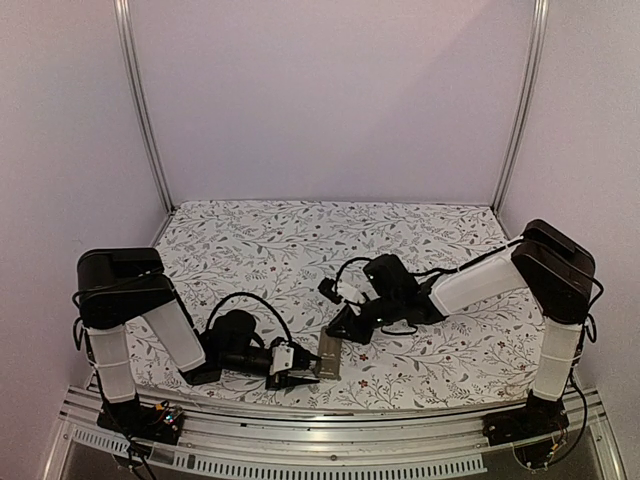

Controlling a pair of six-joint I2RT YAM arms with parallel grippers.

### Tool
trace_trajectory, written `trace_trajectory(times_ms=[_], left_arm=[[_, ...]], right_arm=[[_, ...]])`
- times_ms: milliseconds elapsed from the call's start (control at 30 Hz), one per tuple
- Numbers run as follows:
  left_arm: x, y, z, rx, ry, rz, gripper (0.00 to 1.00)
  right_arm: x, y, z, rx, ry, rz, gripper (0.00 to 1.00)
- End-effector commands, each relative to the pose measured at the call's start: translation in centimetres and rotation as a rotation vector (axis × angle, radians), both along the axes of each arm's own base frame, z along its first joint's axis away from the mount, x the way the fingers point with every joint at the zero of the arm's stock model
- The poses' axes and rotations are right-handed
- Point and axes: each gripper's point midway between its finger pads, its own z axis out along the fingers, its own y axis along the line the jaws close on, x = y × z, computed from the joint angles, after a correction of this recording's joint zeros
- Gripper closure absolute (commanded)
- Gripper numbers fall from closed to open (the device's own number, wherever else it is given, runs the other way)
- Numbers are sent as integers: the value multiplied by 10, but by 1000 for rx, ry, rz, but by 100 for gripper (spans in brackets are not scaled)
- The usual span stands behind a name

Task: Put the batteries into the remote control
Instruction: Press the battery cover on the remote control without the battery cover.

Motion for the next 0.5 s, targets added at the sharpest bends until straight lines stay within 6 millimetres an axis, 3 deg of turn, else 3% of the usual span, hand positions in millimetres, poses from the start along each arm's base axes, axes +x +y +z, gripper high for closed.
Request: trace_trajectory(times_ms=[0,300,467], left_arm=[[-5,5,-11,37,14,-8,53],[-7,6,-8,30,12,-18,52],[-14,10,-6,25,23,-39,52]], right_arm=[[-14,-47,-52,-253,40,-90,76],[-1,-18,-17,-212,-52,-74,59],[11,8,56,-62,-110,-77,54]])
